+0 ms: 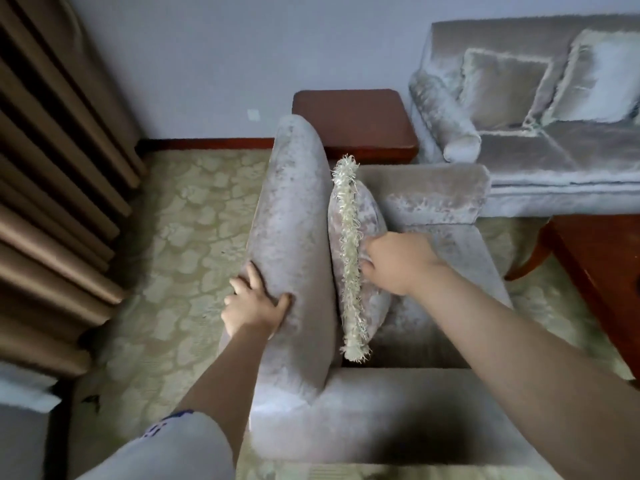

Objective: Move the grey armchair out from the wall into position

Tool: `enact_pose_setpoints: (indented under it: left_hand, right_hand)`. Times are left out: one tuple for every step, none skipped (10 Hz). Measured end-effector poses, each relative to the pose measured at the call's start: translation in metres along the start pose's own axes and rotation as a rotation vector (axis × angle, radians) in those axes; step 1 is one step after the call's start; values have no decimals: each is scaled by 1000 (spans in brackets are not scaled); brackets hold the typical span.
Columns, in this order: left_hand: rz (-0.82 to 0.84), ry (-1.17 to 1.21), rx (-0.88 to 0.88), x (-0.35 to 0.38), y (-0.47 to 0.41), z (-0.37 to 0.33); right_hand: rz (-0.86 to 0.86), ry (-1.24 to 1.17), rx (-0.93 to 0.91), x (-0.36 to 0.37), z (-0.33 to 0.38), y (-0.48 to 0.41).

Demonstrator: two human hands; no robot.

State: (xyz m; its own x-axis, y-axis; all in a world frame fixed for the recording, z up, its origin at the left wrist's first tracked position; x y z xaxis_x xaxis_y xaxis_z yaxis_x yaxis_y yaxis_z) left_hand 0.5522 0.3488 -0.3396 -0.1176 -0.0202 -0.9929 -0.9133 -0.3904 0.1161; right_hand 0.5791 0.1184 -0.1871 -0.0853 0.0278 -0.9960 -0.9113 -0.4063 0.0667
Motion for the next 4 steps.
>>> enact_pose_setpoints:
  left_hand:
    - [95,-74,-74,-8,4,2]
    - [207,-400,-147,-33,16,-13]
    - [247,-507,-76,-76,30,-52]
    - [67,-295,-5,-160,43,-98]
  right_hand:
    - [-26,-3,-72,-8,-24,5]
    - [-96,34,-90,-33,-55,6]
    - [-168,95,-105,-74,-85,-2]
    - [-296,108,-173,-139,-109,-3]
Point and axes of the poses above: each hand's wrist, its own y-axis away from the middle knuckle, its own x-axis out of the palm, z = x × y, the point moved 9 cm from there along -y, towards the middle knuckle, and after that the axes turned 9 degrees about -y, right-handed, at the moved point
